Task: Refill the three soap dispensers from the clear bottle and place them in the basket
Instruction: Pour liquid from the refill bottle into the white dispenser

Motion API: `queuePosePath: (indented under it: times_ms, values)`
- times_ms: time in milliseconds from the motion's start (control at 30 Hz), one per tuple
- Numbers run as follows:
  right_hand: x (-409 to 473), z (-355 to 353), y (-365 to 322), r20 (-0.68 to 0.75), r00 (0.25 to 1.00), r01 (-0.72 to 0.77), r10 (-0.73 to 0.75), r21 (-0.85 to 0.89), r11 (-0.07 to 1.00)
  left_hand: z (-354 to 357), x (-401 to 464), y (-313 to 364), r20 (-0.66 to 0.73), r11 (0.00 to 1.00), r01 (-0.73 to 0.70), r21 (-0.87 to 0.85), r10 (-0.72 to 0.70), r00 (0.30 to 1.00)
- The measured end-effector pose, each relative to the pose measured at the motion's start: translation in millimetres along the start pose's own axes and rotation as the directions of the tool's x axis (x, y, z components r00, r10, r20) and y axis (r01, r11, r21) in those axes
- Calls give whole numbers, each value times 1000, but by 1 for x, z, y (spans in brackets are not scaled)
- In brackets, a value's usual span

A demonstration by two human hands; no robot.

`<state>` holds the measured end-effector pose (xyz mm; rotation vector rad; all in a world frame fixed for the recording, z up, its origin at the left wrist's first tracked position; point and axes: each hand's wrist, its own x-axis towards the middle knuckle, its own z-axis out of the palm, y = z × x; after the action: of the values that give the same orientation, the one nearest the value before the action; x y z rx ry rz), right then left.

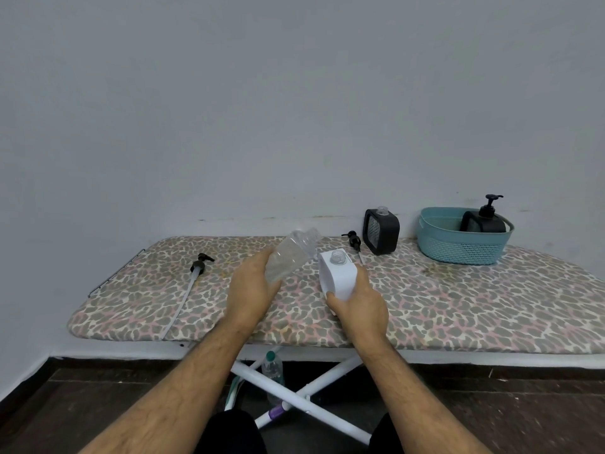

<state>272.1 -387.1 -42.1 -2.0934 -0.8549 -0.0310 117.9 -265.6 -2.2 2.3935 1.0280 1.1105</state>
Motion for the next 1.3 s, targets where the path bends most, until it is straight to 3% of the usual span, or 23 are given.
queuePosePath:
  times_ms: [100,267,500,767,1167,1300]
  values:
    - [0,0,0,6,1000,0,0,-3,1000,-4,-1,-5,7,984,150,-98,-150,989]
    - [0,2,0,-6,1000,-11,11,-14,1000,-16,3,-17,-37,917,274,-290,-297,954]
    - [-1,3,-1,-17,1000,-8,8,-14,1000,-24,5,-51,-163,853,342,-394,-432,887]
    - [-1,3,-1,-14,1000,-11,11,-12,1000,-31,5,-76,-275,837,340,-429,-479,833]
    - [-2,3,-2,-14,1000,-23,23,-9,1000,-34,-5,-78,-261,832,357,-425,-490,832]
    - [-2,4,-2,-5,1000,-24,24,-12,1000,-29,-15,-75,-278,813,416,-407,-544,792]
